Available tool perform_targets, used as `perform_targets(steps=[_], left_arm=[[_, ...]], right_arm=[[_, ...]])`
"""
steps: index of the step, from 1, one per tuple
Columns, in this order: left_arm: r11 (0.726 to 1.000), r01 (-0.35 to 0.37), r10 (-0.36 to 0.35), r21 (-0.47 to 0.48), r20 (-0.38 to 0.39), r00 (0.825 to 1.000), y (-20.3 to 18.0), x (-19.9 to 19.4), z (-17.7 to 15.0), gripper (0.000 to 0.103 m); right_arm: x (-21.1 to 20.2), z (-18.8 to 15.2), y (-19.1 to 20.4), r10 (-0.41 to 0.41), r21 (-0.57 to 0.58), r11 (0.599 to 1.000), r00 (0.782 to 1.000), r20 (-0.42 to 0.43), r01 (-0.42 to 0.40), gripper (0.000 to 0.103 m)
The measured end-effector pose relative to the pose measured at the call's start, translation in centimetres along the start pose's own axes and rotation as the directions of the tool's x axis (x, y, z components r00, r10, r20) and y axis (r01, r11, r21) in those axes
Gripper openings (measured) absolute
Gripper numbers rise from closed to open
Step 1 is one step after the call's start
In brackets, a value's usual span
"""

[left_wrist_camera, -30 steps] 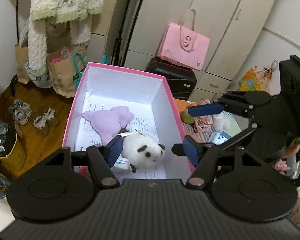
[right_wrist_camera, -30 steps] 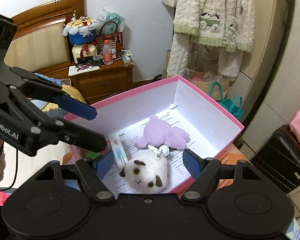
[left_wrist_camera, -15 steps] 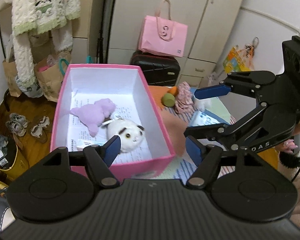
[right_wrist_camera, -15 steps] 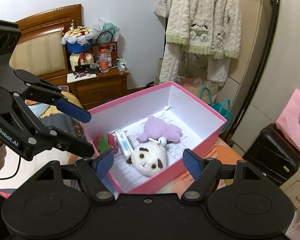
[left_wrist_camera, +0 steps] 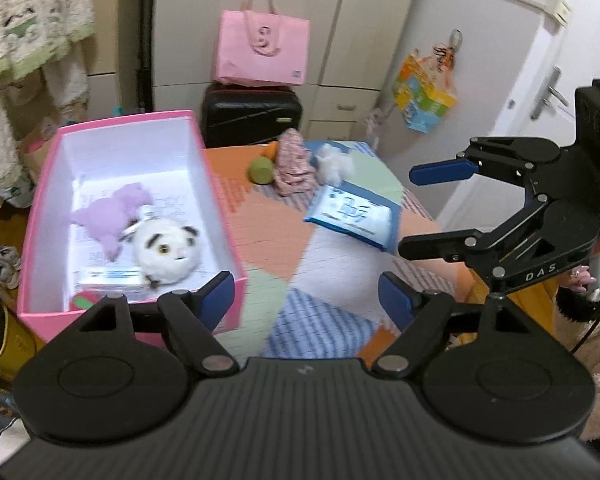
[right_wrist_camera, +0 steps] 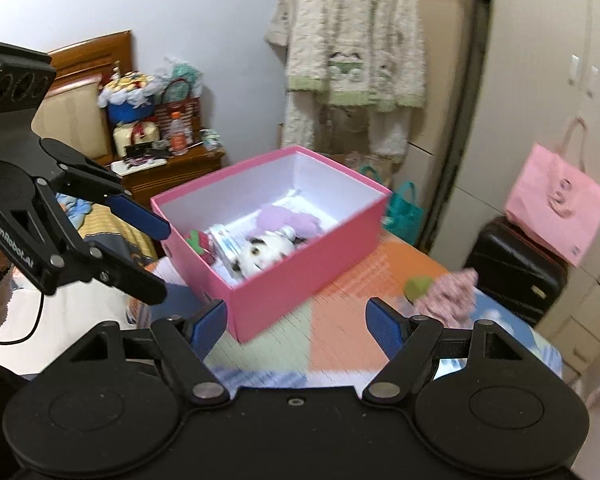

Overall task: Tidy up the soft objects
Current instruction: 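Move both grippers back toward the white tissue pack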

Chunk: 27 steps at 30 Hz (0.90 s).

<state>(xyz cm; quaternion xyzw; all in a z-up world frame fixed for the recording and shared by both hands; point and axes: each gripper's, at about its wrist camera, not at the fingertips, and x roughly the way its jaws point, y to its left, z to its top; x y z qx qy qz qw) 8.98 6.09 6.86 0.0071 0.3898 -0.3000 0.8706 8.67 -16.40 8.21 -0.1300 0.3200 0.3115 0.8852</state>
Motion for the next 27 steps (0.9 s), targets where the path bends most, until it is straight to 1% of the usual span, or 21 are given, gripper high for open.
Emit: perform_targets(steps=[6, 10, 13, 18, 22, 27], left_arm=[[0.997, 0.057, -0.056, 0.057, -0.029, 0.998, -2.8, 2.3, 0.8, 0.079], [0.992, 0.111, -0.107, 0.064, -0.057, 0.993, -3.9, 4.4, 1.3, 0.079], [0.988, 0.142, -0.137, 0.060, -0.073, 0.988, -4.3, 6.3, 1.8, 0.079], [0.984, 0.171, -0.166, 0.052, -0.092, 0.982, -4.9, 9.7, 2.3, 0.079], [0.985, 0.170, -0.166, 0.035, -0.092, 0.982, -5.0, 12.4, 2.5, 0.079], [0.989, 0.149, -0.148, -0.003, -0.079, 0.986, -4.4, 16.2, 3.1, 0.079]], right_arm=[[-2.1, -3.6, -1.9, -0.060, 0.068, 0.996, 0.998, 0.007, 0.060, 0.081], [-2.6, -5.7, -3.1, -0.100, 0.109, 0.989, 0.995, 0.002, 0.099, 0.081], [-2.4, -7.3, -4.0, -0.119, 0.141, 0.983, 0.993, -0.008, 0.119, 0.082], [-0.9, -10.3, -5.6, -0.151, 0.193, 0.969, 0.988, -0.029, 0.154, 0.082], [0.6, -12.2, -6.8, -0.195, 0.204, 0.959, 0.980, -0.036, 0.198, 0.082], [3.1, -13.5, -8.6, -0.204, 0.229, 0.952, 0.979, -0.027, 0.204, 0.082]])
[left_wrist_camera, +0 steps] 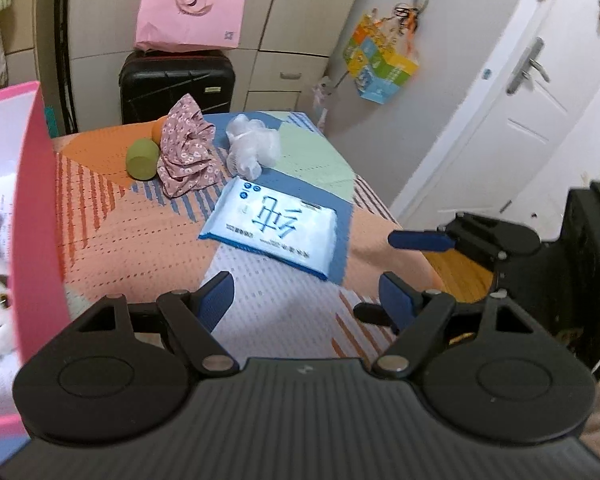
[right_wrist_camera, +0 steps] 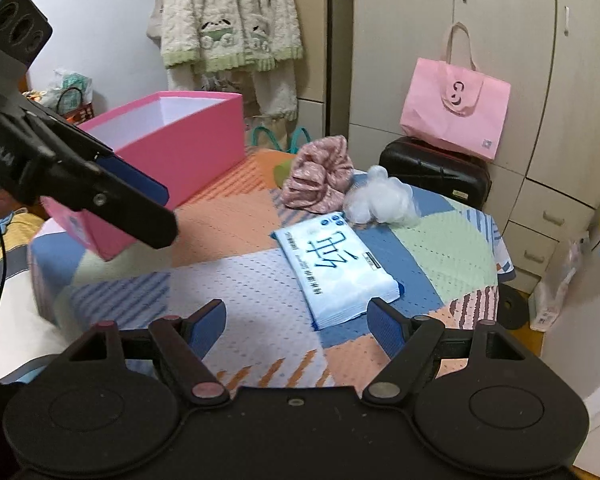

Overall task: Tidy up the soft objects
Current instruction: 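Move both grippers back toward the white tissue pack, then close both grippers on the white tissue pack from either side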

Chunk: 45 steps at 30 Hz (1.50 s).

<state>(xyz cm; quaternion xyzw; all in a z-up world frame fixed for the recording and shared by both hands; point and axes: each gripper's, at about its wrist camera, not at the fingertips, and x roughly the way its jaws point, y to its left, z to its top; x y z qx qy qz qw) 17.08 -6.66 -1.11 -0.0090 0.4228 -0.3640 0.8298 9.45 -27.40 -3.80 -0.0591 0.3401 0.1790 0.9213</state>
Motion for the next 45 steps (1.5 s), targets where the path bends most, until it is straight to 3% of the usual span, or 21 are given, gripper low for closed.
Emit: perform_targets(steps=[9, 16, 22, 28, 33, 36, 40, 45], left_arm=[[0.997, -0.069, 0.071, -0.044, 0.030, 0.997, 2.2, 6.4, 2.1, 0.079], [0.988, -0.143, 0.147, -0.065, 0.054, 0.988, 3.1, 9.8, 3.2, 0.078], [0.987, -0.109, 0.112, -0.119, 0.021, 0.993, 4.0, 11.1, 3.4, 0.076], [0.985, -0.091, 0.099, -0.144, 0.049, 0.994, 4.5, 11.7, 3.1, 0.075], [0.985, -0.096, 0.105, -0.144, 0.056, 0.993, 4.4, 12.2, 2.7, 0.058], [0.984, -0.061, 0.074, -0.167, 0.074, 0.995, 4.6, 12.3, 2.3, 0.054], [0.986, -0.054, 0.069, -0.157, 0.089, 0.994, 4.5, 12.3, 1.8, 0.054], [0.978, -0.067, 0.075, -0.199, 0.037, 0.996, 4.2, 12.2, 2.2, 0.054]], right_arm=[[5.9, -1.1, -2.2, -0.040, 0.058, 0.997, 0.999, -0.009, 0.040, 0.082], [7.3, -1.5, -1.8, -0.079, 0.037, 0.996, 0.997, 0.005, 0.079, 0.082], [7.1, -1.7, -3.3, -0.099, 0.024, 0.995, 0.995, 0.004, 0.099, 0.082], [6.7, -1.8, -4.3, -0.123, -0.007, 0.992, 0.992, -0.013, 0.123, 0.085], [7.4, -1.5, -3.7, -0.078, -0.008, 0.997, 0.997, 0.002, 0.078, 0.084], [8.2, -1.5, -3.8, -0.047, 0.041, 0.998, 0.999, 0.016, 0.046, 0.082], [8.4, -1.6, -3.8, -0.060, 0.073, 0.996, 0.997, 0.039, 0.057, 0.070], [8.6, -1.6, -3.4, -0.073, 0.072, 0.995, 0.996, 0.052, 0.070, 0.065]])
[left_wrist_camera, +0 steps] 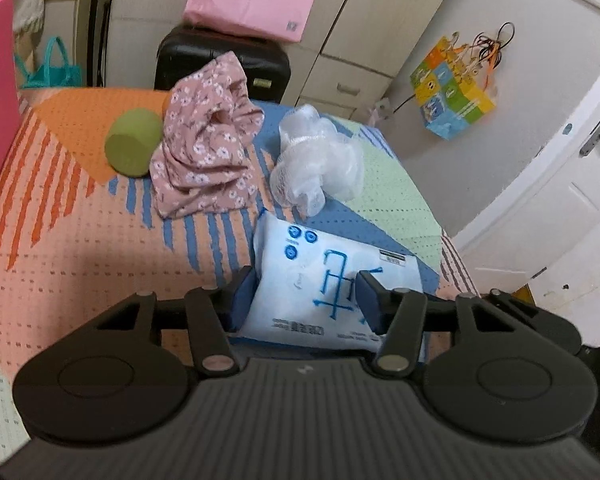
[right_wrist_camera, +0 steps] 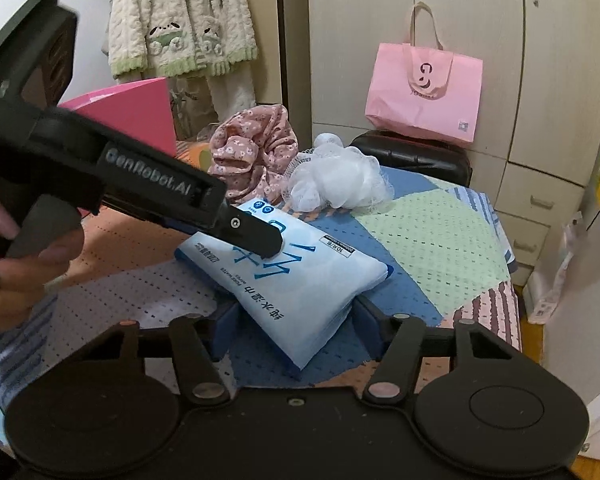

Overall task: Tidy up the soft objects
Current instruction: 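Close both grippers on the white tissue pack from either side, then lift the tissue pack with both grippers and carry it over the pink box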

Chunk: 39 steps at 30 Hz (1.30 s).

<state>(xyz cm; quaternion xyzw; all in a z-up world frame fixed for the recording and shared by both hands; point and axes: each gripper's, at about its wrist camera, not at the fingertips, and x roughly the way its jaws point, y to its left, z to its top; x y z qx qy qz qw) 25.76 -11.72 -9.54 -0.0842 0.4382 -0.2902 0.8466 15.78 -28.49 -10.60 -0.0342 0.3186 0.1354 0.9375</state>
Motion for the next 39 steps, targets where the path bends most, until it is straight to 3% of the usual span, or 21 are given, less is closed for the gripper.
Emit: perform_targets(steps=[11, 25, 30, 39], left_arm=[[0.999, -0.009, 0.010, 0.051, -0.017, 1.000, -1.5, -0.8, -1.1, 0.054], [0.987, -0.058, 0.059, 0.147, -0.005, 0.998, -3.2, -4.5, -3.3, 0.056], [0.980, -0.098, 0.102, 0.174, -0.017, 0.995, -3.9, -6.1, -4.4, 0.056], [0.984, -0.054, 0.055, 0.168, -0.001, 0.998, -3.8, -9.8, -5.7, 0.056]], right_arm=[[-0.2, 0.1, 0.3, -0.002, 0.000, 1.000, 1.000, 0.014, 0.002, 0.061], [-2.2, -0.2, 1.3, 0.073, 0.079, 0.994, 0.997, -0.012, -0.072, 0.064], [-3.6, -0.4, 2.5, 0.100, 0.038, 0.994, 0.995, -0.017, -0.099, 0.063], [-6.0, 0.6, 3.8, 0.144, 0.035, 0.989, 0.987, -0.067, -0.142, 0.061]])
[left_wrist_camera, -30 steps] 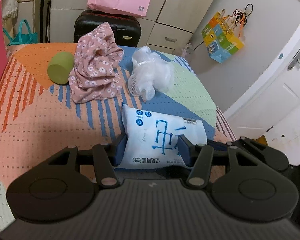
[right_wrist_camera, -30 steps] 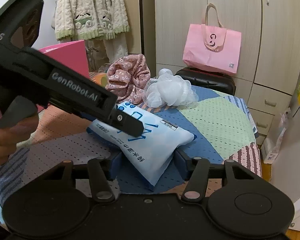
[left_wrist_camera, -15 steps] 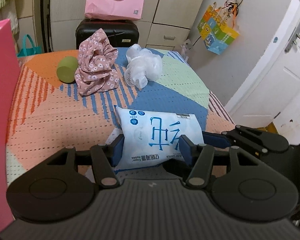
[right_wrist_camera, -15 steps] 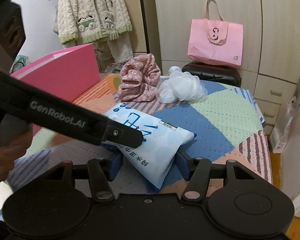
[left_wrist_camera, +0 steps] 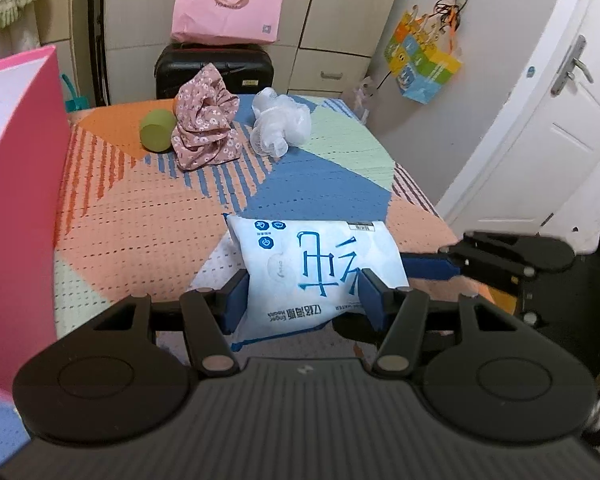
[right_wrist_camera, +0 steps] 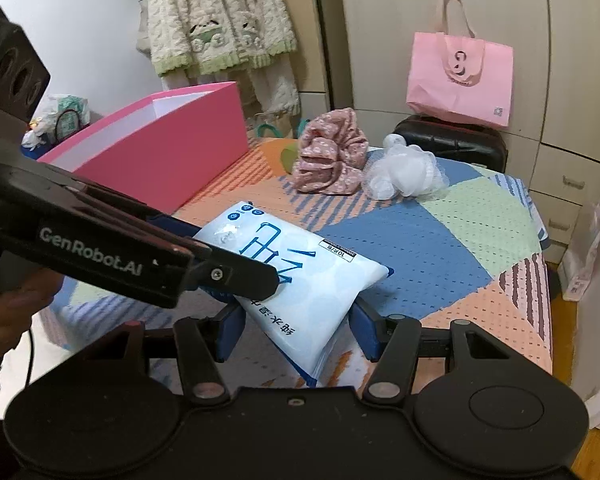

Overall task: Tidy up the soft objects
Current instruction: 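Lift the tissue pack with both grippers and carry it over the pink box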

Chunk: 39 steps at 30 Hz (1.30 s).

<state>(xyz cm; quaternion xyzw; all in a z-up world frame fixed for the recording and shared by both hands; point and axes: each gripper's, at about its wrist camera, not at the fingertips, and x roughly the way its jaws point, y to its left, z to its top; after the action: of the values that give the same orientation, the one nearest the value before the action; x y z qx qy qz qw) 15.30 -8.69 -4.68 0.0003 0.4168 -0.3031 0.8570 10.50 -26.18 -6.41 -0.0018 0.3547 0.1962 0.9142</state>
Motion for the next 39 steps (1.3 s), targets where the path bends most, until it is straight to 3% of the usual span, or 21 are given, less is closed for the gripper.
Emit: perform_targets(steps=[4, 19, 33, 39], left_arm=[[1.000, -0.002, 0.002, 0.006, 0.007, 1.000, -0.1, -1.8, -0.7, 0.056], [0.992, 0.101, -0.106, -0.079, -0.068, 0.992, 2.8, -9.3, -2.9, 0.058], [0.978, 0.096, -0.099, -0.185, -0.005, 0.995, 6.8, -17.3, -5.2, 0.058], [0.982, 0.054, -0.043, -0.183, 0.066, 0.997, 8.4, -20.2, -5.1, 0.059]], right_arm=[[-0.8, 0.5, 1.0, 0.019, -0.047, 0.999, 0.999, -0.033, -0.021, 0.061], [-3.9, 2.0, 6.4, 0.118, -0.135, 0.982, 0.984, -0.130, -0.135, 0.061], [-5.5, 5.2, 13.1, 0.209, -0.241, 0.940, 0.965, -0.156, -0.242, 0.061], [-5.3, 7.1, 16.2, 0.234, -0.295, 0.919, 0.964, -0.130, -0.263, 0.061]])
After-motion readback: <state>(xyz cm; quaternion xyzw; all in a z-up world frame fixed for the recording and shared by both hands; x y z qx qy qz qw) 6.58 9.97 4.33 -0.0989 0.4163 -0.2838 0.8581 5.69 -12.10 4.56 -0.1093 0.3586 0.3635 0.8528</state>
